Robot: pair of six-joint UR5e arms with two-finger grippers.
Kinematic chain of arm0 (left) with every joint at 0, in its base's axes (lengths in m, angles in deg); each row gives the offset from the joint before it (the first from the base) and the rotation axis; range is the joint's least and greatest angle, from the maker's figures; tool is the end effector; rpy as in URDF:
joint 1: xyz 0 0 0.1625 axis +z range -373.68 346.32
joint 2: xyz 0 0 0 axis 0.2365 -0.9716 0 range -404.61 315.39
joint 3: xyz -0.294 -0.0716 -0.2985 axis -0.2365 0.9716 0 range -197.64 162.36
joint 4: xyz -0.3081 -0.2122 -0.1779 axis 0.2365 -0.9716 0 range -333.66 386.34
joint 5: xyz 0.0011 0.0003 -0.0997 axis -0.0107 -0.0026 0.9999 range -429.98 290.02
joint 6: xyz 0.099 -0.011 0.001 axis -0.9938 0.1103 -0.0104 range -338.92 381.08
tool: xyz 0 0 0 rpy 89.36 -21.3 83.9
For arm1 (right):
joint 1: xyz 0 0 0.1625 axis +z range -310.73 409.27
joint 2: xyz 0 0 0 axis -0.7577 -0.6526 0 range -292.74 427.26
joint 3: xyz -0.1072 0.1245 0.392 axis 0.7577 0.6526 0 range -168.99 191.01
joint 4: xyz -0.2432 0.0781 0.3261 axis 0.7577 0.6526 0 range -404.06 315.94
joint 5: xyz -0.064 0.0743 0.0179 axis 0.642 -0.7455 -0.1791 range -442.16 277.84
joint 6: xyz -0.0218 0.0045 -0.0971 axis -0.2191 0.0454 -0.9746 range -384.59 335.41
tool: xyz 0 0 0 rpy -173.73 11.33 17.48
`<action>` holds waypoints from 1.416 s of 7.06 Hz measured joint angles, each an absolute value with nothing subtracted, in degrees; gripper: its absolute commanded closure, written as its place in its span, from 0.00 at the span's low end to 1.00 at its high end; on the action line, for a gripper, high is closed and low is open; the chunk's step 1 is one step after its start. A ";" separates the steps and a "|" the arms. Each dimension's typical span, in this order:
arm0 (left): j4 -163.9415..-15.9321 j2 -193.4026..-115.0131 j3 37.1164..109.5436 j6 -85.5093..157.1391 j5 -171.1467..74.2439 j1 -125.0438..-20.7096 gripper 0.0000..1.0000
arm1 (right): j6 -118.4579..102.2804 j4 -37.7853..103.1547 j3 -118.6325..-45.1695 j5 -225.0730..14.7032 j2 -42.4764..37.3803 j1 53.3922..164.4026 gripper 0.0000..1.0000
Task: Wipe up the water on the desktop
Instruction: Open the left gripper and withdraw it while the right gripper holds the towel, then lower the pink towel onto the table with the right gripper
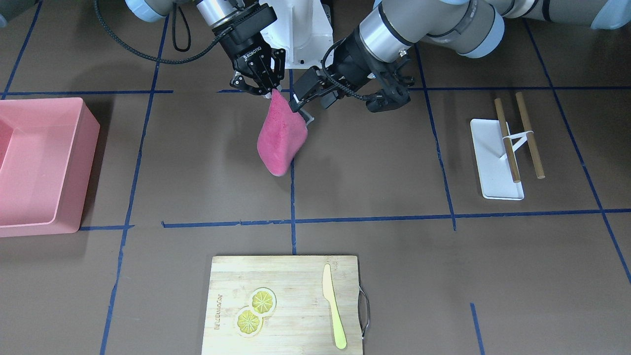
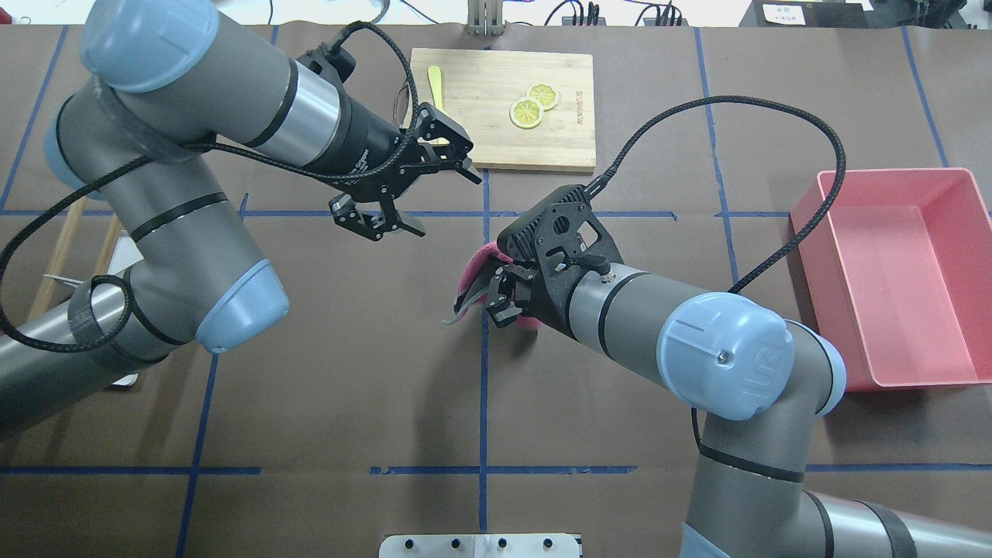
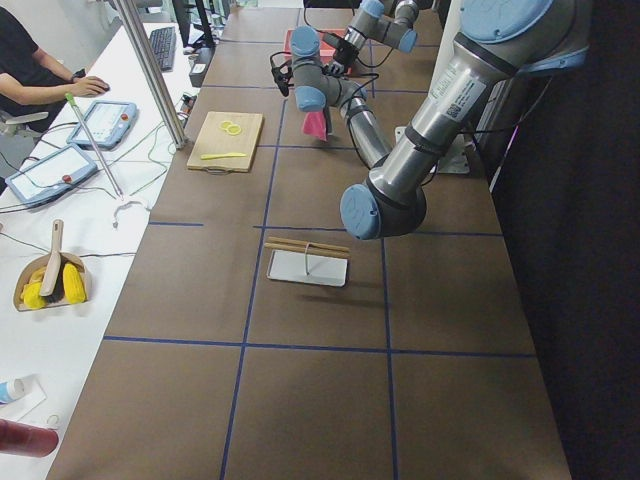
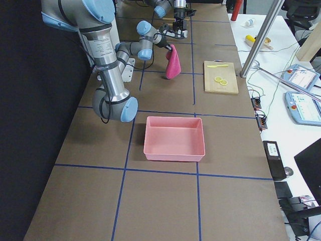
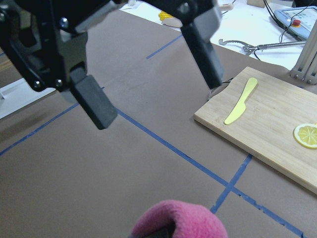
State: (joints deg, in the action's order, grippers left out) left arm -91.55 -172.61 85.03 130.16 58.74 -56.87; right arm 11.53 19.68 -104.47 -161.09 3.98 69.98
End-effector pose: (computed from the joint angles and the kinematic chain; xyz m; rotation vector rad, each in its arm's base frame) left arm 0.3934 -0.4667 0.1117 -0.2775 1.4023 -0.4351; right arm -0.4580 -0.3362 0.1542 0.9613 -0.9927 -0.3523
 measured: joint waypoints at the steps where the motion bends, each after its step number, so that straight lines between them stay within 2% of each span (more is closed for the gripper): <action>1: -91.50 -172.17 85.71 130.16 58.86 -57.32 0.00 | 11.53 20.25 -105.03 -161.11 3.98 70.03 1.00; 5: -91.36 -167.91 87.73 126.48 71.07 -71.54 0.00 | 16.88 40.50 -114.56 -161.31 4.66 69.81 1.00; 10: -88.26 -157.73 91.57 102.43 68.10 -83.94 0.00 | 30.28 52.67 -115.38 -162.58 5.15 69.95 1.00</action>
State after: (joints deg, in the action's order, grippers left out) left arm -88.26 -157.73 91.57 102.43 68.10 -83.94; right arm 30.28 52.67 -115.38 -162.58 5.15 69.95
